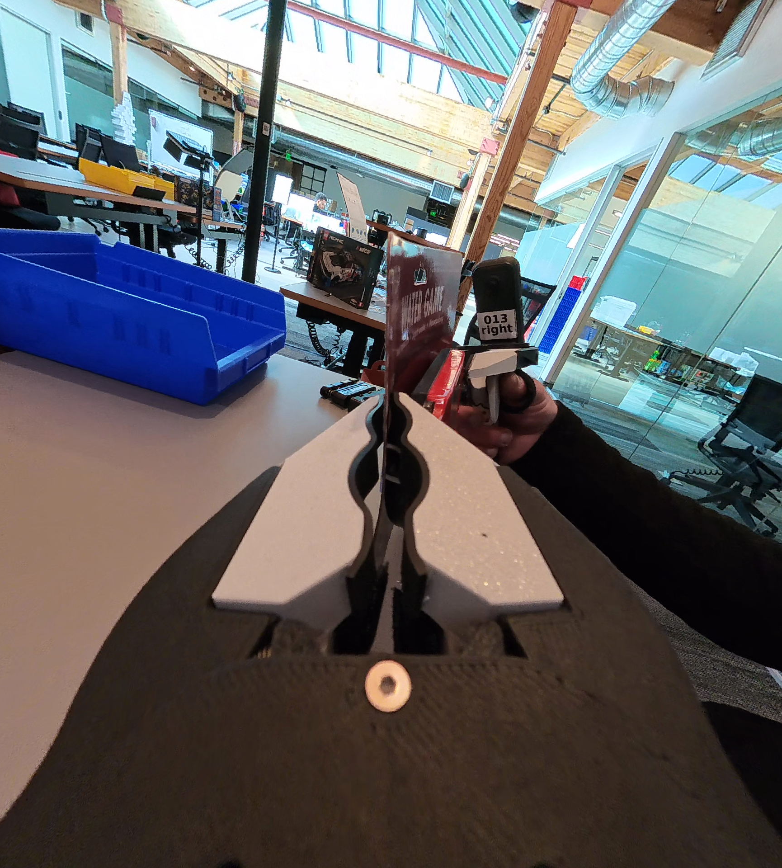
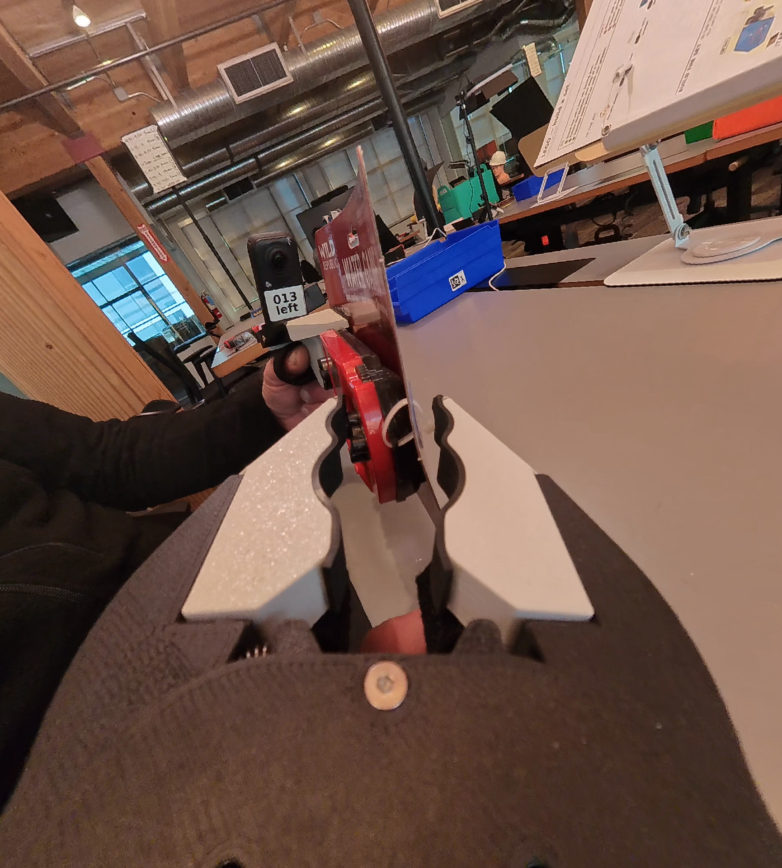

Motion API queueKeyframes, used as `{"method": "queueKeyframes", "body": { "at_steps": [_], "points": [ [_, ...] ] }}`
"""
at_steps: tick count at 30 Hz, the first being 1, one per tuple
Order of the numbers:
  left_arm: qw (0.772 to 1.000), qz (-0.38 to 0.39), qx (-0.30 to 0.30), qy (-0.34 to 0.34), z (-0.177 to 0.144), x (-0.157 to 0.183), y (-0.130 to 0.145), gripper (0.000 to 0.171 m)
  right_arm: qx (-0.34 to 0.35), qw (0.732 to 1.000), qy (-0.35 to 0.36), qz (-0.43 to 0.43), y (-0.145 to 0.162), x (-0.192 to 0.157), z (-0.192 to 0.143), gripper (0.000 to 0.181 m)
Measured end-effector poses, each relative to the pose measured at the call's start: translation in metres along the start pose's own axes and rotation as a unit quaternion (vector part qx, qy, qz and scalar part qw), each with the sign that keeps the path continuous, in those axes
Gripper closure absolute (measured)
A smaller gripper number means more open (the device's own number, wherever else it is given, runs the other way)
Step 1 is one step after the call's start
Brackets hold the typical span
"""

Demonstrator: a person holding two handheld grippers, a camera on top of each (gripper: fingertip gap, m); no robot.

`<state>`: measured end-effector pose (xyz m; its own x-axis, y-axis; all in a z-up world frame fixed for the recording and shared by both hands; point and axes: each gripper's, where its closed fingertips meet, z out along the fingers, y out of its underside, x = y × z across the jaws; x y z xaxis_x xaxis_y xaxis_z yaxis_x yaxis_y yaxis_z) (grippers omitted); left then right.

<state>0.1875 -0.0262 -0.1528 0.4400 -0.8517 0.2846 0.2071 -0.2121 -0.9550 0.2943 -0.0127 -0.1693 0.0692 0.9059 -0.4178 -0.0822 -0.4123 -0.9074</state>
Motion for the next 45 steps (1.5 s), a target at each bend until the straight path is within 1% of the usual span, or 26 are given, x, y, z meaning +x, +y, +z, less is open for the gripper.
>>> {"method": "queueKeyframes", "body": {
  "at_steps": [21, 25, 30, 34, 36, 42, 45],
  "points": [
    [1.0, -0.006, -0.007, -0.001, 0.003, 0.001, 0.003, 0.171, 0.007, 1.0, -0.004, 0.008, 0.001, 0.003, -0.004, 0.147],
    [1.0, -0.016, -0.013, -0.008, 0.0, -0.005, 0.006, 0.171, 0.005, 1.0, -0.002, 0.014, 0.004, 0.006, 0.001, 0.148],
    [0.999, -0.044, -0.015, -0.017, -0.009, -0.02, 0.012, 0.171, -0.008, 0.999, 0.003, 0.032, 0.01, 0.016, 0.015, 0.149],
    [0.998, -0.047, -0.021, -0.03, -0.019, -0.037, 0.019, 0.171, -0.022, 0.999, 0.002, 0.04, 0.018, 0.028, 0.03, 0.148],
    [0.998, -0.034, -0.031, -0.032, -0.024, -0.044, 0.024, 0.171, -0.032, 0.999, 0.003, 0.035, 0.021, 0.033, 0.037, 0.148],
    [0.995, 0.007, -0.08, -0.057, -0.031, -0.067, 0.044, 0.171, -0.103, 0.994, 0.029, -0.004, 0.043, 0.054, 0.048, 0.147],
    [0.993, 0.014, -0.103, -0.06, -0.031, -0.072, 0.052, 0.171, -0.126, 0.991, 0.041, -0.003, 0.052, 0.064, 0.049, 0.147]
  ]
}}
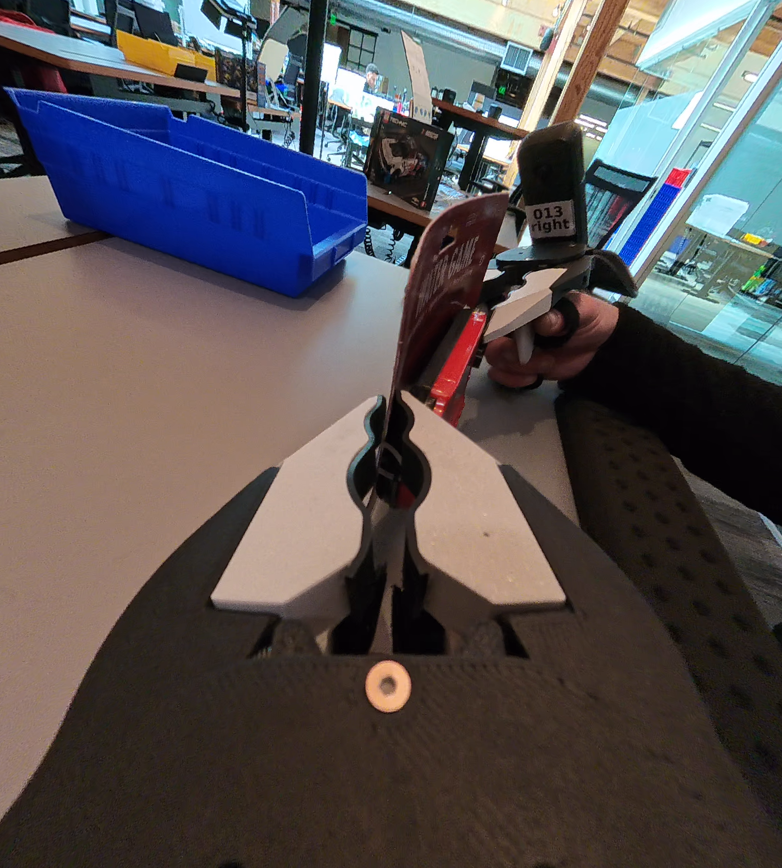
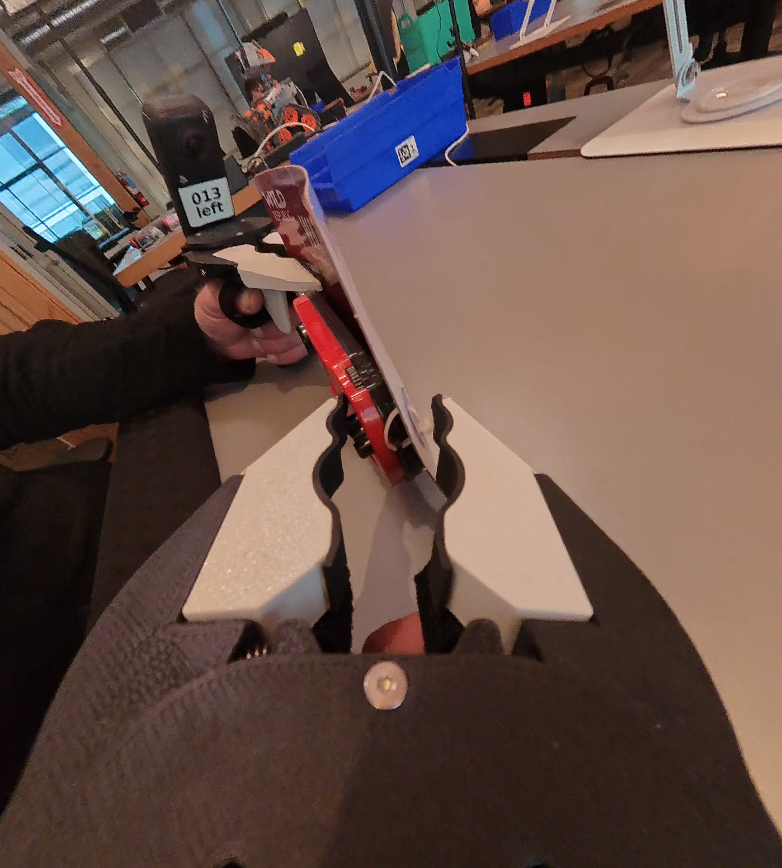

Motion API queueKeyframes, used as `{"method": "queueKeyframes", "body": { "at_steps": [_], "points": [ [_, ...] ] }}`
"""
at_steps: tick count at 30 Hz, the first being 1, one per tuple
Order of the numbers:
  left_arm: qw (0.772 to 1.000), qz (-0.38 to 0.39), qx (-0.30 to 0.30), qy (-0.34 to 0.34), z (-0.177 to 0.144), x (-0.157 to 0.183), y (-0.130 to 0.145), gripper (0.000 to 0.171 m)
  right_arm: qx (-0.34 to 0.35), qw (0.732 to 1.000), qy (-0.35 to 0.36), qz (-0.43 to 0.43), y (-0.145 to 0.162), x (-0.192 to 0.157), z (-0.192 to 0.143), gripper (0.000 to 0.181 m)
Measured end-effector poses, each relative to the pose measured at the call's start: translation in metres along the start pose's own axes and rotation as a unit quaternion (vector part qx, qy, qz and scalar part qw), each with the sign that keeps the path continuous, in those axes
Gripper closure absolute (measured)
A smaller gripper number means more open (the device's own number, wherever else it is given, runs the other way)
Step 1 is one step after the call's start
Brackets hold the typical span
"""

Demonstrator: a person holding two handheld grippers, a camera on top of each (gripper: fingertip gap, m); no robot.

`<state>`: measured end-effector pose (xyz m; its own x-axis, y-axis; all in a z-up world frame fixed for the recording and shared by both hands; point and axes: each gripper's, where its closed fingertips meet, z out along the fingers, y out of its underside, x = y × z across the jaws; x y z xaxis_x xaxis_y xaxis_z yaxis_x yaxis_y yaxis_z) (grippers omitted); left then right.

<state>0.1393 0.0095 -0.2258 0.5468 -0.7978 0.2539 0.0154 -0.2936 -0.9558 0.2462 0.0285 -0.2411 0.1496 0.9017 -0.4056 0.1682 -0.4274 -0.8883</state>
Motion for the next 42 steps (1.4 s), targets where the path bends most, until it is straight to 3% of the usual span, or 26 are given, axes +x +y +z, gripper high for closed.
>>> {"method": "queueKeyframes", "body": {
  "at_steps": [21, 26, 28, 42],
  "points": [
    [0.999, -0.001, -0.043, -0.023, 0.009, -0.019, 0.004, 0.171, -0.094, 0.995, 0.034, -0.016, 0.009, 0.012, 0.004, 0.153],
    [0.999, 0.003, -0.047, -0.019, 0.01, -0.016, 0.004, 0.171, -0.093, 0.993, 0.061, -0.027, 0.009, 0.019, 0.001, 0.142],
    [0.998, 0.004, -0.051, -0.021, 0.012, -0.016, 0.005, 0.171, -0.103, 0.991, 0.072, -0.04, 0.01, 0.019, -0.002, 0.127],
    [0.999, 0.0, -0.05, -0.013, 0.013, -0.015, 0.006, 0.171, -0.101, 0.99, 0.086, -0.057, 0.011, 0.027, -0.007, 0.148]
  ]
}}
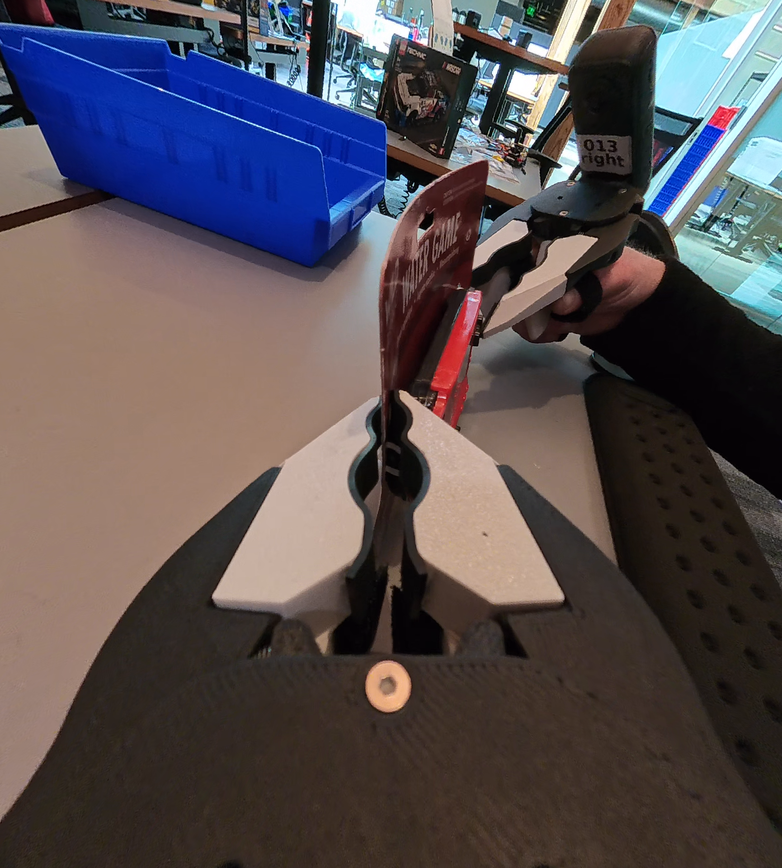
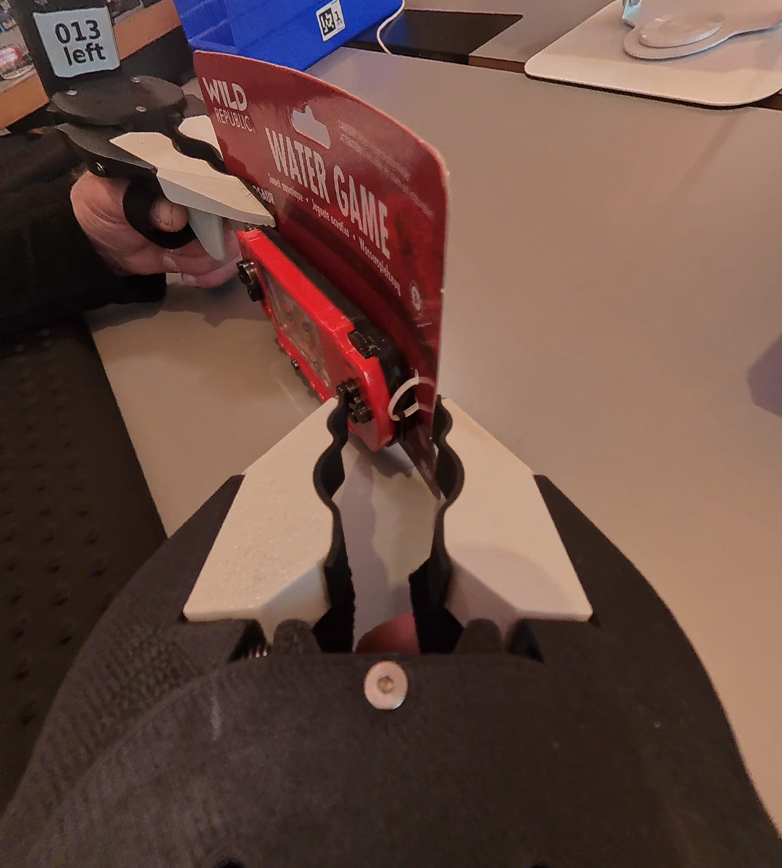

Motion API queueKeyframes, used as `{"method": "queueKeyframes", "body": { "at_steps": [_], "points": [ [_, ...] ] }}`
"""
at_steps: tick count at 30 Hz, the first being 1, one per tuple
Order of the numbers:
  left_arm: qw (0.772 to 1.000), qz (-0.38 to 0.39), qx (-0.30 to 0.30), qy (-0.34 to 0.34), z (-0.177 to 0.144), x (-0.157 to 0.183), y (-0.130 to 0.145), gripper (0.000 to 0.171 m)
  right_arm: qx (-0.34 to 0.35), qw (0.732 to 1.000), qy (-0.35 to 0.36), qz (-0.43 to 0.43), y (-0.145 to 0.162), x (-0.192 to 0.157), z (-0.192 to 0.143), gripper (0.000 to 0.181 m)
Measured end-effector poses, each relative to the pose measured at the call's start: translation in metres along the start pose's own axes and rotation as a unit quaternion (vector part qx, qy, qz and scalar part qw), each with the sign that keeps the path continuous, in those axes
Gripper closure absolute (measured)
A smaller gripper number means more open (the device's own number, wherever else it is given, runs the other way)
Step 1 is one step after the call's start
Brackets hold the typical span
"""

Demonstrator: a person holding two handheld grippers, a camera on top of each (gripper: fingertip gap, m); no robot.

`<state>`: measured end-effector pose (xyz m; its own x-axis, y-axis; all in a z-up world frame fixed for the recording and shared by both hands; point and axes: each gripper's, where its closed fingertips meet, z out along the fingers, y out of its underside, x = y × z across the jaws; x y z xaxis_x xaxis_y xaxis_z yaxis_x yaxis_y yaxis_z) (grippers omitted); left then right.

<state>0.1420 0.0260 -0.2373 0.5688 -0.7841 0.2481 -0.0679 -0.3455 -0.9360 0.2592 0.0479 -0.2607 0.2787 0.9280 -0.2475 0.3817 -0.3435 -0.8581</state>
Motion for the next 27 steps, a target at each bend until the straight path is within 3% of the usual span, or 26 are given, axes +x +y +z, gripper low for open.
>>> {"method": "queueKeyframes", "body": {
  "at_steps": [15, 27],
  "points": [
    [1.0, -0.002, 0.002, 0.0, -0.0004, -0.001, -0.0004, 0.171, 0.013, 1.0, -0.005, -0.001, -0.0012, 0.001, 0.0019, 0.142],
    [1.0, -0.008, 0.004, 0.001, -0.0002, -0.0016, -0.0007, 0.171, 0.015, 1.0, -0.01, 0.0, -0.0006, 0.0014, 0.0008, 0.15]
  ]
}}
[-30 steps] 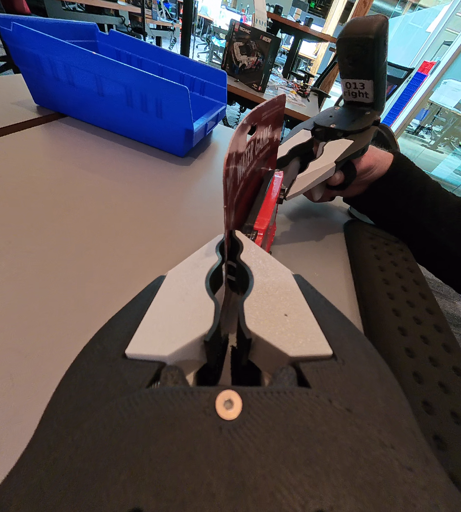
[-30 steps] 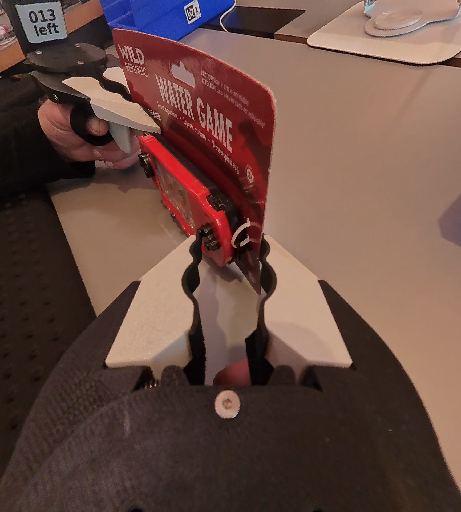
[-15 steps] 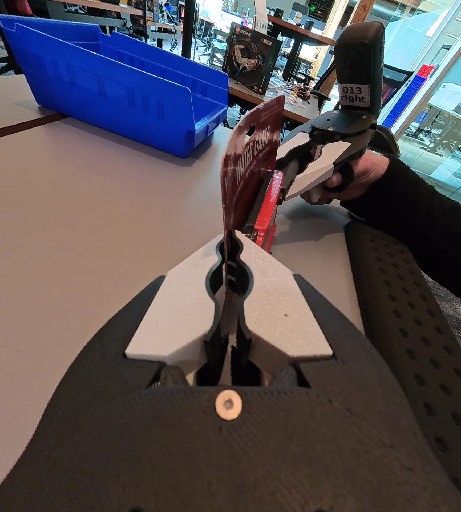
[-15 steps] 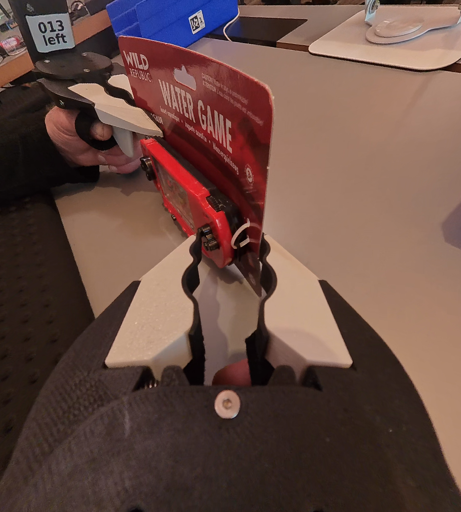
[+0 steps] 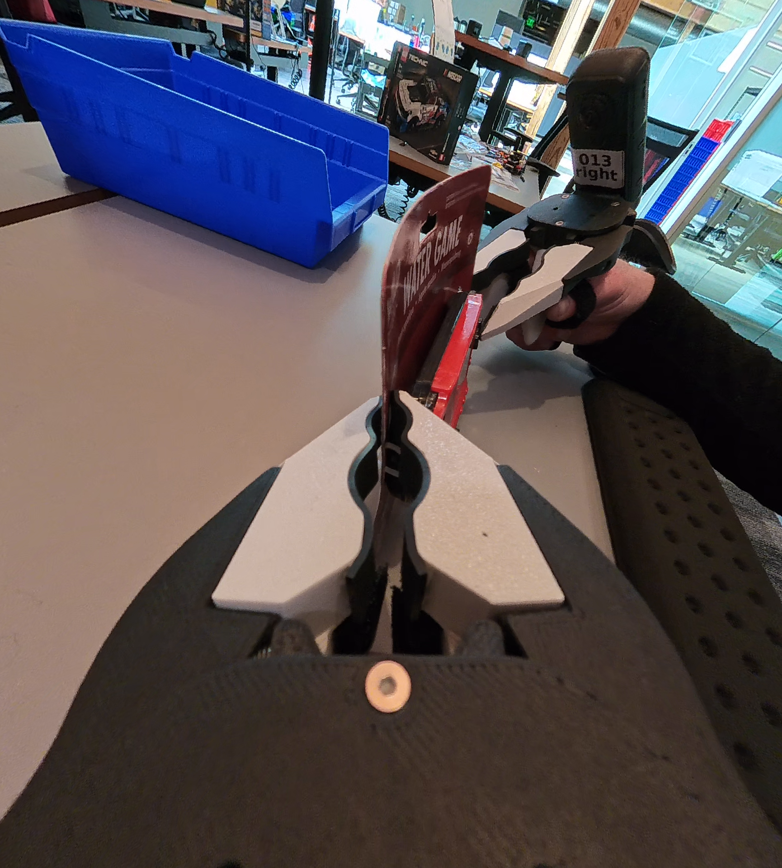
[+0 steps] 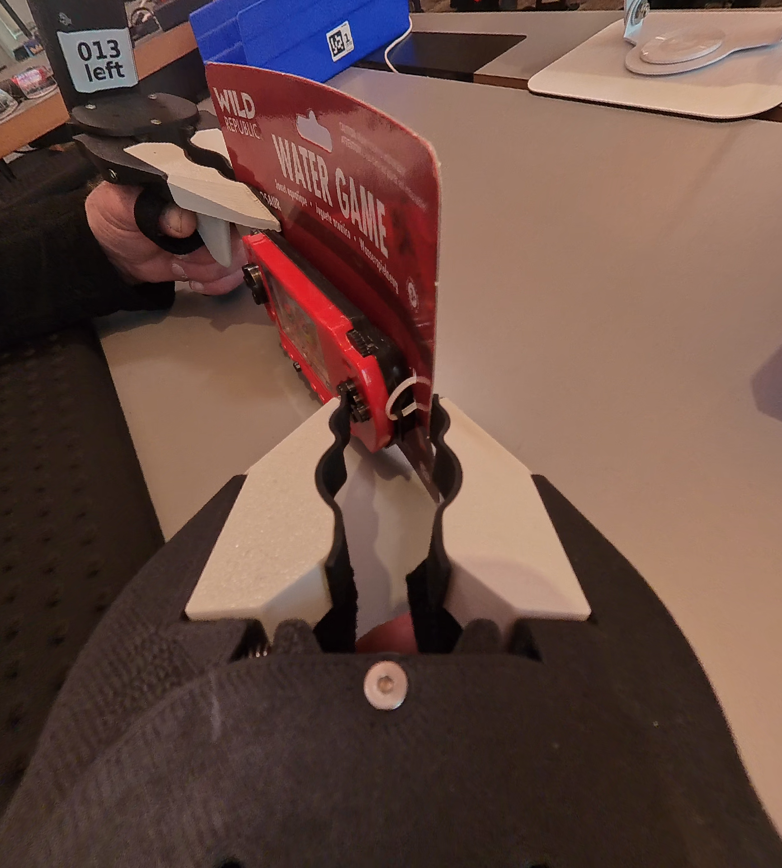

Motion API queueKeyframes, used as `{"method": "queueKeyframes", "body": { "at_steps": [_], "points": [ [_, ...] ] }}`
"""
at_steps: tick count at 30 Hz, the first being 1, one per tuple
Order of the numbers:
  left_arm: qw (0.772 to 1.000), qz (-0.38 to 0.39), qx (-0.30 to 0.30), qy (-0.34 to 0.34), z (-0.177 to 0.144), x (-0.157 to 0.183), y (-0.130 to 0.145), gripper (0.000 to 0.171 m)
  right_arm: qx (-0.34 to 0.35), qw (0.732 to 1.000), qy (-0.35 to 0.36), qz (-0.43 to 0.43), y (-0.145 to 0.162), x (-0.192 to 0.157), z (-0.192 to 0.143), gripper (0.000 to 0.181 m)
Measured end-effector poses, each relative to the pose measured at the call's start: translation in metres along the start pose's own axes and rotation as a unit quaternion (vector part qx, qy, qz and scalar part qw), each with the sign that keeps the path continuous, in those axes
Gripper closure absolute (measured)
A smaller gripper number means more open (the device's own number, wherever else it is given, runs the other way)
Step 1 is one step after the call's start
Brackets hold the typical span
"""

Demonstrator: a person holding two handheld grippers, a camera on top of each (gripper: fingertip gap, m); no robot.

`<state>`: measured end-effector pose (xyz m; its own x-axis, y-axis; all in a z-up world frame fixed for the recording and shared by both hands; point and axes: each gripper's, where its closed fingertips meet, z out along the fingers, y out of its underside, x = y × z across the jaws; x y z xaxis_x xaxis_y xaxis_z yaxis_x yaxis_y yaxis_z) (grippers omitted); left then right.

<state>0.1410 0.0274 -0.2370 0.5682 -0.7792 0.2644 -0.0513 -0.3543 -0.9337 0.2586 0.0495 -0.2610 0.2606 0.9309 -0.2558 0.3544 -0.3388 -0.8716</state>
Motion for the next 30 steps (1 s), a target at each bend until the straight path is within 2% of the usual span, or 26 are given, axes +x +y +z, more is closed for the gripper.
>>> {"method": "queueKeyframes", "body": {
  "at_steps": [4, 10, 26, 30],
  "points": [
    [1.0, -0.002, 0.002, -0.001, 0.0, -0.0008, -0.0004, 0.171, -0.003, 1.0, 0.003, -0.002, -0.0002, 0.0003, 0.0005, 0.149],
    [1.0, 0.006, -0.001, -0.003, 0.0009, 0.0003, -0.0004, 0.171, -0.018, 1.0, 0.015, -0.012, 0.0047, 0.0008, 0.0048, 0.135],
    [1.0, 0.003, 0.001, -0.002, 0.0014, 0.0002, -0.0006, 0.171, -0.018, 1.0, 0.01, -0.021, 0.0057, -0.0001, 0.004, 0.149],
    [1.0, 0.003, 0.002, -0.002, 0.0017, 0.0004, -0.0009, 0.171, -0.016, 1.0, 0.01, -0.018, 0.0052, 0.0008, 0.0042, 0.146]
  ]
}}
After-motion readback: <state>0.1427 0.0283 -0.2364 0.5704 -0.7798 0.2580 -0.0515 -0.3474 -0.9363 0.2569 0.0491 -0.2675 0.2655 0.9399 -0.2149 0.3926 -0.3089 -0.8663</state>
